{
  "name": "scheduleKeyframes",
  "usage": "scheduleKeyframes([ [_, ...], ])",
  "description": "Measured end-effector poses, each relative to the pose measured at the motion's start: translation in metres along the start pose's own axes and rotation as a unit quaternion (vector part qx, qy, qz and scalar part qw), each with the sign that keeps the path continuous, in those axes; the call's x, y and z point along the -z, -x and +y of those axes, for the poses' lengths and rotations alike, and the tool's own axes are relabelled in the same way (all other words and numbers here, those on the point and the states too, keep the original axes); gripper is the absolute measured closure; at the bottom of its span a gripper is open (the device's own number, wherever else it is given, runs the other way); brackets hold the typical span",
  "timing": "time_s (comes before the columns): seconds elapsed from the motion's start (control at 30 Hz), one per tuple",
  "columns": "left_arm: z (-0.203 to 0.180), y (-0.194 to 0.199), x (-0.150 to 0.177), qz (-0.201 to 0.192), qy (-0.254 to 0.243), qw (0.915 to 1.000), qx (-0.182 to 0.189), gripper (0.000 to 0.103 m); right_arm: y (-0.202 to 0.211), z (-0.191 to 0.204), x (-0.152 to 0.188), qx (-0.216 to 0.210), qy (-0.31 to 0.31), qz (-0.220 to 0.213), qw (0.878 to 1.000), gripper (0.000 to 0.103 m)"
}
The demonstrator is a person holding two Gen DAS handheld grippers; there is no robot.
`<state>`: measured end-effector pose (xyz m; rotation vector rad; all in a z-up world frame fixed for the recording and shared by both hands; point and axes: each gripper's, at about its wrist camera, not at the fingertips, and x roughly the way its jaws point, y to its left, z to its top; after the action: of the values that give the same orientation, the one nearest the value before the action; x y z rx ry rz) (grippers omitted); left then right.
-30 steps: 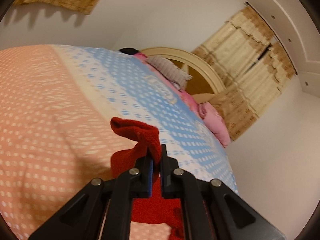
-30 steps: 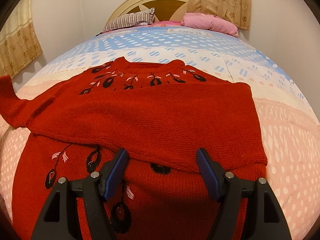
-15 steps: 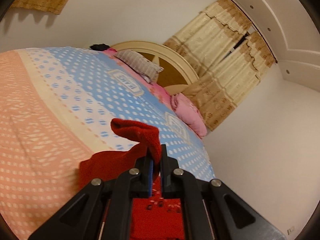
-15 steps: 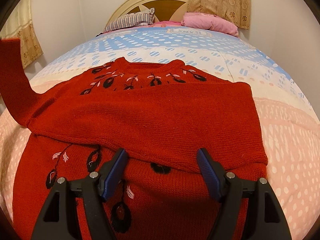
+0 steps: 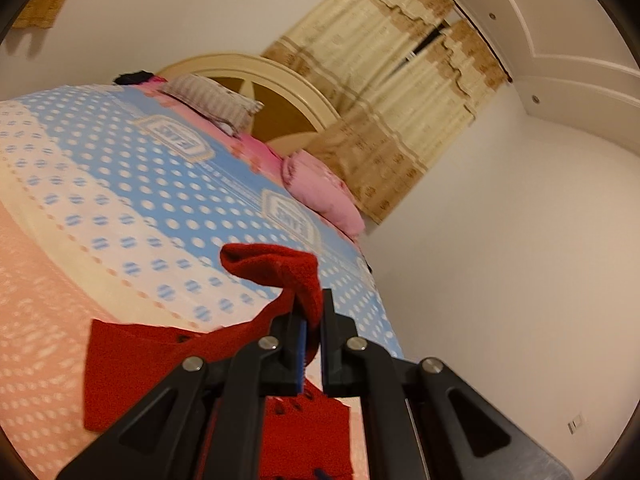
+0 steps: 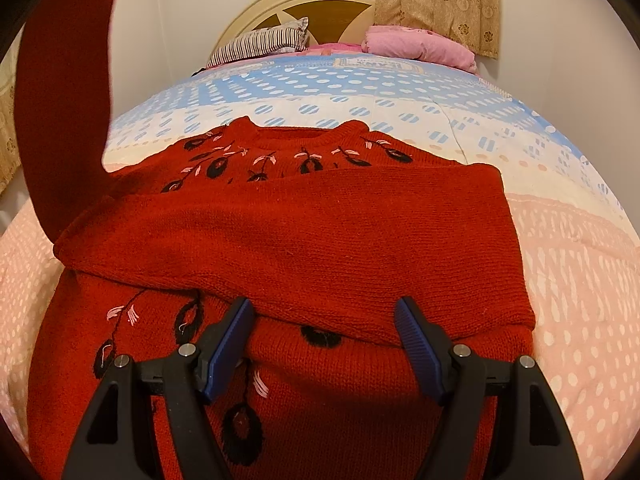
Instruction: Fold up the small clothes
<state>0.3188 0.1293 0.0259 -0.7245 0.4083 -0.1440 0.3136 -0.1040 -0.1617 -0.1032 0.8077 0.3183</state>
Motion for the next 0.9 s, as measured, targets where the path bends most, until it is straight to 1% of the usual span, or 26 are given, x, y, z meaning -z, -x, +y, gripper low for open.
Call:
scheduleKeyframes([
  [0.13,-0.026,-0.023,0.018,0.020,-0.018,0.9996,0.013,0.098,0.000,0.000,0.000,-0.002,-0.003,-0.002,1.000,0.029],
  [0.23,-0.040,-0.046,0.039,0.039,-0.036,0.9985,0.013,0.098,0.001,-0.001,0.001,-0.004,-0.006,-0.003,1.000,0.028],
  [0.33,-0.046,-0.071,0.064,0.063,-0.052,0.9966,0.009,0.098,0.002,-0.003,0.001,-0.009,-0.012,-0.007,1.000,0.028],
  [0.43,-0.054,-0.098,0.093,0.098,-0.087,0.9915,0.002,0.098,0.003,-0.006,0.002,-0.016,-0.019,-0.010,1.000,0.028],
  [0.47,-0.057,-0.105,0.105,0.115,-0.105,0.9878,0.002,0.097,0.004,-0.007,0.002,-0.018,-0.021,-0.011,1.000,0.028],
  [0.53,-0.060,-0.111,0.120,0.140,-0.137,0.9807,-0.004,0.086,0.005,-0.008,0.003,-0.021,-0.026,-0.012,0.999,0.028],
  [0.57,-0.061,-0.109,0.127,0.147,-0.156,0.9766,-0.013,0.082,0.005,-0.008,0.003,-0.022,-0.028,-0.013,0.999,0.028],
  [0.6,-0.061,-0.104,0.130,0.148,-0.171,0.9739,-0.017,0.075,0.005,-0.010,0.003,-0.025,-0.031,-0.014,0.999,0.028],
  [0.63,-0.062,-0.096,0.133,0.144,-0.187,0.9718,-0.014,0.064,0.005,-0.011,0.003,-0.027,-0.034,-0.014,0.999,0.028],
  [0.67,-0.062,-0.084,0.134,0.134,-0.205,0.9696,-0.014,0.056,0.005,-0.011,0.003,-0.029,-0.036,-0.015,0.999,0.028],
  [0.7,-0.062,-0.072,0.133,0.120,-0.221,0.9677,-0.019,0.038,0.005,-0.012,0.003,-0.030,-0.038,-0.015,0.999,0.028],
  [0.73,-0.061,-0.058,0.133,0.102,-0.234,0.9665,-0.024,0.024,0.006,-0.013,0.003,-0.031,-0.039,-0.015,0.999,0.028],
  [0.77,-0.057,-0.042,0.131,0.083,-0.248,0.9649,-0.026,0.019,0.006,-0.013,0.003,-0.032,-0.040,-0.015,0.999,0.028],
  [0.8,-0.051,-0.026,0.131,0.069,-0.263,0.9618,-0.033,0.013,0.005,-0.013,0.003,-0.031,-0.039,-0.015,0.999,0.028],
  [0.83,-0.044,-0.018,0.129,0.062,-0.273,0.9588,-0.045,0.009,0.006,-0.013,0.003,-0.031,-0.039,-0.015,0.999,0.027],
  [0.9,-0.020,-0.004,0.131,0.057,-0.296,0.9485,-0.097,0.008,0.005,-0.013,0.003,-0.030,-0.038,-0.015,0.999,0.027],
])
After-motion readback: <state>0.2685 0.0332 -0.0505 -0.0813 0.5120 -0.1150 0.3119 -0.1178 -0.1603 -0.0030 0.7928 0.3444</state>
